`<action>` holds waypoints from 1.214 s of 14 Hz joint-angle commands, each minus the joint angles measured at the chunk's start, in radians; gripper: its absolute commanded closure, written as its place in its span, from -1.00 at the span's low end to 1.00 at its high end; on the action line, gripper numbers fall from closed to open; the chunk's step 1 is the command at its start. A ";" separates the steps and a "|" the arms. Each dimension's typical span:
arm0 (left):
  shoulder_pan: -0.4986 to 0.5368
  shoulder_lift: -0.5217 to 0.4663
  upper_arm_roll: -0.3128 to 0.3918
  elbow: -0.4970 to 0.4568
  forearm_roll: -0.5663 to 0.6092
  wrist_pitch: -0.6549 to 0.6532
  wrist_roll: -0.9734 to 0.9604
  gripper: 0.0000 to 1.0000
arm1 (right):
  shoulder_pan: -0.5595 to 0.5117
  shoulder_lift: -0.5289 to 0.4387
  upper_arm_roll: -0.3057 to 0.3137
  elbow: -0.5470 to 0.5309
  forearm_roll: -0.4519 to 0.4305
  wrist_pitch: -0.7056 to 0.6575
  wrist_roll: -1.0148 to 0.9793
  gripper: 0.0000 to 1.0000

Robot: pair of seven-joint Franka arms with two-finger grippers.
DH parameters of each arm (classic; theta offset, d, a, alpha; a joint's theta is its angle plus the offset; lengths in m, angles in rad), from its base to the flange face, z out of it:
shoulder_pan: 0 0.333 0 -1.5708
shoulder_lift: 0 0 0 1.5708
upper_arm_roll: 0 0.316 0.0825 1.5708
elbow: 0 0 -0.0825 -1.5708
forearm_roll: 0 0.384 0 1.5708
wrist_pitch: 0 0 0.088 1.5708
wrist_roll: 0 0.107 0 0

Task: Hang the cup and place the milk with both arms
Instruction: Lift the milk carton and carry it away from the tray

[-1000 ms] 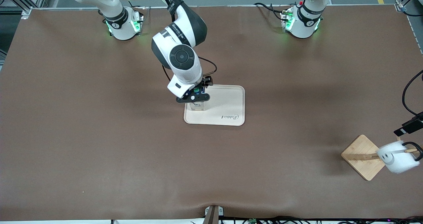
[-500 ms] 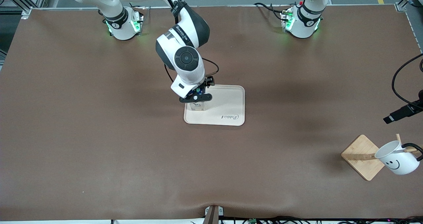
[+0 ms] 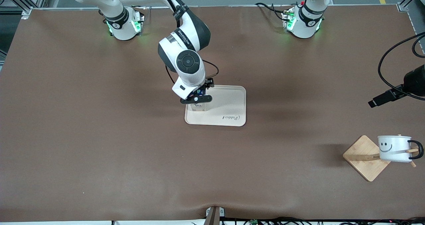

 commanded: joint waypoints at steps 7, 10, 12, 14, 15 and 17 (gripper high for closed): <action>0.007 -0.004 -0.051 0.099 0.108 -0.161 0.068 -1.00 | -0.106 -0.040 -0.013 0.181 0.035 -0.337 0.008 1.00; -0.022 -0.046 -0.037 0.115 0.113 -0.178 0.096 -1.00 | -0.200 -0.120 -0.014 0.186 0.031 -0.446 -0.005 1.00; -0.138 -0.072 0.086 0.105 0.119 -0.191 0.156 -1.00 | -0.252 -0.187 -0.017 0.153 -0.006 -0.465 -0.014 1.00; -0.273 -0.086 0.231 0.103 0.102 -0.233 0.186 -1.00 | -0.327 -0.261 -0.017 0.096 -0.035 -0.462 -0.046 1.00; -0.310 -0.099 0.257 0.092 0.102 -0.246 0.194 -1.00 | -0.370 -0.288 -0.016 0.070 -0.044 -0.462 -0.098 1.00; -0.361 -0.148 0.288 0.030 0.101 -0.232 0.193 -1.00 | -0.465 -0.336 -0.017 0.013 -0.055 -0.459 -0.234 1.00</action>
